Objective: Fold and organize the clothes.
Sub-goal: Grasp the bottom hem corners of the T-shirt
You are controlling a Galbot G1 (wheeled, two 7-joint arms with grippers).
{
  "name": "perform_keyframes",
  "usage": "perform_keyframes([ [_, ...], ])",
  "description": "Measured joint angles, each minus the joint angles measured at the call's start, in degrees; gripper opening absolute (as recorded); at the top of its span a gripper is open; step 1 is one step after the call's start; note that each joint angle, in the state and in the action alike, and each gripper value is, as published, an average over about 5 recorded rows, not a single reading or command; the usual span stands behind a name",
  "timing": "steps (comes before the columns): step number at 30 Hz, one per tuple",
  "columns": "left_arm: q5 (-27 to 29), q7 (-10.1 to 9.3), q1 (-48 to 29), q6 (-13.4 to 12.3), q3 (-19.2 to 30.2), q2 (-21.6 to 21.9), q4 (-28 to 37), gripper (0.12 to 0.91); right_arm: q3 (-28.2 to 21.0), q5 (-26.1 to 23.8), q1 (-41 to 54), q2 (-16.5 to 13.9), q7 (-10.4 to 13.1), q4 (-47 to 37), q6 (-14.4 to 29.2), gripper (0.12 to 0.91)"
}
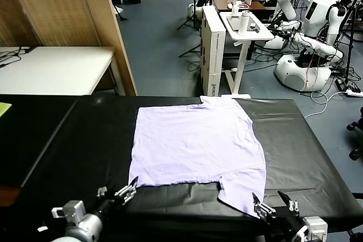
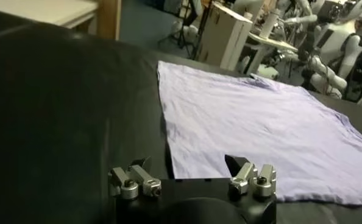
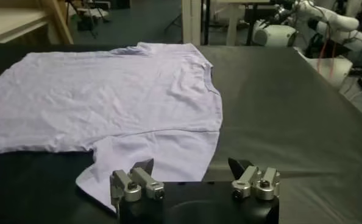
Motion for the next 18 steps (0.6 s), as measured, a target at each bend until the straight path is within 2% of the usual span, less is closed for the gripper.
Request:
perform_keyframes([
  [11,1.5,-0.03,0.1,-0.4,1.3,-1.3,1.9,0.907,-0.6,1.5,0.8,0.3,-0.2,-3.0,-0.4,0.907],
  [15,2.2,0.01,0.4,-0.7,1.6,-1.7,2.4,0.854,-0.6,2.0,1.1,0.4,-0.2,-4.1,-0.4,0.896],
  [18,2.7,0.05,0.5,-0.8,1.7,-1.9,2.6,0.805,-0.7,2.1,1.1,0.5,-0.2,-4.5,-0.3,0.827],
])
